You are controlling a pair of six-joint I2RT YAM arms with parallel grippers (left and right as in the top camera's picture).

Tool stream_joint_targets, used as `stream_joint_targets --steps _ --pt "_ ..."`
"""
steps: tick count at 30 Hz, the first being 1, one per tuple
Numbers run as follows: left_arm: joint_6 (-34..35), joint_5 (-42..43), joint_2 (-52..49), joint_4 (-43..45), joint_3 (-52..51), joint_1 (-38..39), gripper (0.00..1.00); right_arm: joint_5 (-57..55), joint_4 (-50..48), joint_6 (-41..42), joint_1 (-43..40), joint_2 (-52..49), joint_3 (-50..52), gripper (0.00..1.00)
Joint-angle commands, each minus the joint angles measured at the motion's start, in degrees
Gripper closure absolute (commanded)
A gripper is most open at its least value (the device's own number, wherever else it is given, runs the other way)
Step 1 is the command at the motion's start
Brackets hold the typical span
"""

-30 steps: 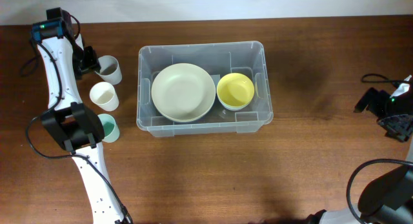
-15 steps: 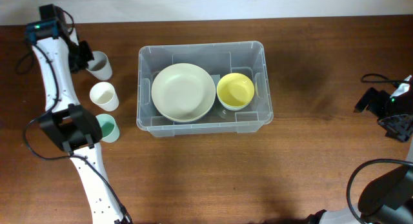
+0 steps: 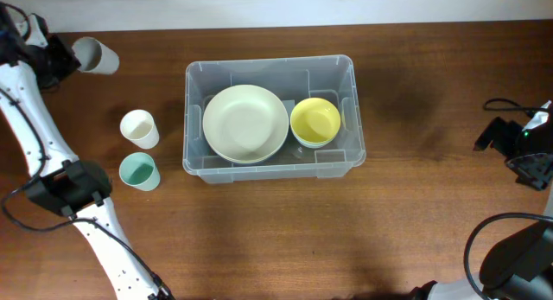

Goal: Pack container
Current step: 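Lift the grey cup with the left gripper and swing it toward the bin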

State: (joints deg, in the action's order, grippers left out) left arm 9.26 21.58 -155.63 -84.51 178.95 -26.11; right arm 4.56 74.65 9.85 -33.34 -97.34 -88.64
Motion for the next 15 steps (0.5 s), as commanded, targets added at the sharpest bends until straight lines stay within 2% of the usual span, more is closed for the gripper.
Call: stream_joint_targets --steps 1,8,15 --pt "0.5 7.9 10.4 0.5 1.0 -0.6 0.99 0.1 -0.1 -0.4 -0.1 0.4 0.2 0.01" --pt "-4.2 12.1 20.7 -1.6 0.9 4.1 0.99 0.1 -0.1 -0.4 -0.1 0.4 0.2 0.01" --pt "-13.0 11.9 24.9 -12.2 0.8 16.6 0.99 0.1 -0.1 -0.4 -0.1 0.4 0.2 0.01"
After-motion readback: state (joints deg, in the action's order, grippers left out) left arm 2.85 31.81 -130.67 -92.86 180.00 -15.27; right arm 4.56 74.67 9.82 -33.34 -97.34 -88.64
